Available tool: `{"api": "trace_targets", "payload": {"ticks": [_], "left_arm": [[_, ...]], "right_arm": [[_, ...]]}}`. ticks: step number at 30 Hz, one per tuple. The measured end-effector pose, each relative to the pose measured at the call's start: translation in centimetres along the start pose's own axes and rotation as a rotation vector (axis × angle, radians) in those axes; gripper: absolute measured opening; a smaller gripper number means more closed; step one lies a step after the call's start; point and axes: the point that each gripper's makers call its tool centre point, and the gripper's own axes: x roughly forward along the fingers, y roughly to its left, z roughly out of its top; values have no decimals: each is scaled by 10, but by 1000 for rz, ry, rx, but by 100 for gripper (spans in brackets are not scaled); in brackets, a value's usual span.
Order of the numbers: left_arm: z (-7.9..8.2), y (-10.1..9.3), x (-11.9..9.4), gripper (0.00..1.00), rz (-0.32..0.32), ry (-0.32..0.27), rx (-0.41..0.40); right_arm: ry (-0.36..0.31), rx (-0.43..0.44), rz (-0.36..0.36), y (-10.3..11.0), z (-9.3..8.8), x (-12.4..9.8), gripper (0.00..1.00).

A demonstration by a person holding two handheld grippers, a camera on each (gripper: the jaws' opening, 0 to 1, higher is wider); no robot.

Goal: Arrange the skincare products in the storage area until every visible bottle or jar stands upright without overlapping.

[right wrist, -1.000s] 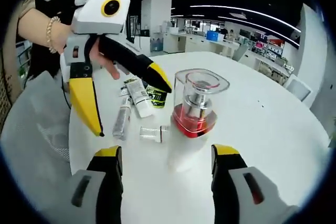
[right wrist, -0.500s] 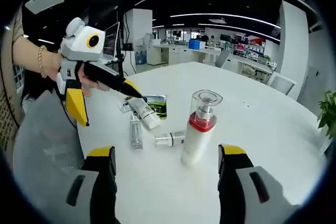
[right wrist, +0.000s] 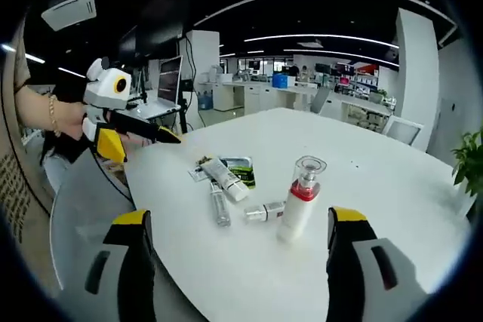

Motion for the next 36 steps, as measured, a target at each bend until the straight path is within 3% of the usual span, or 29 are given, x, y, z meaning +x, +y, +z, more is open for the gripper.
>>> {"api": "trace_targets", "payload": {"ticks": [3, 9, 12, 23, 30, 36], "left_arm": [[6, 1, -22, 97, 84, -50, -28], [4, 1, -46, 97, 170, -69, -47], [11, 0, -55, 97, 206, -116, -68], [27, -6, -52, 97, 216, -127, -40], [12, 1, -54, 97, 215, -55, 30], [6, 13, -73, 97, 218, -64, 41]], "right_arm": [[-5, 10, 18, 6, 4, -6, 100], [-22, -18, 59, 17, 12, -13, 100], [-38, -57, 88, 23, 21, -17, 100], [-64, -85, 89, 19, 42, -30, 100], [-67, -69, 84, 23, 53, -20, 100], [-19, -96, 107, 29, 51, 0, 100]]}}
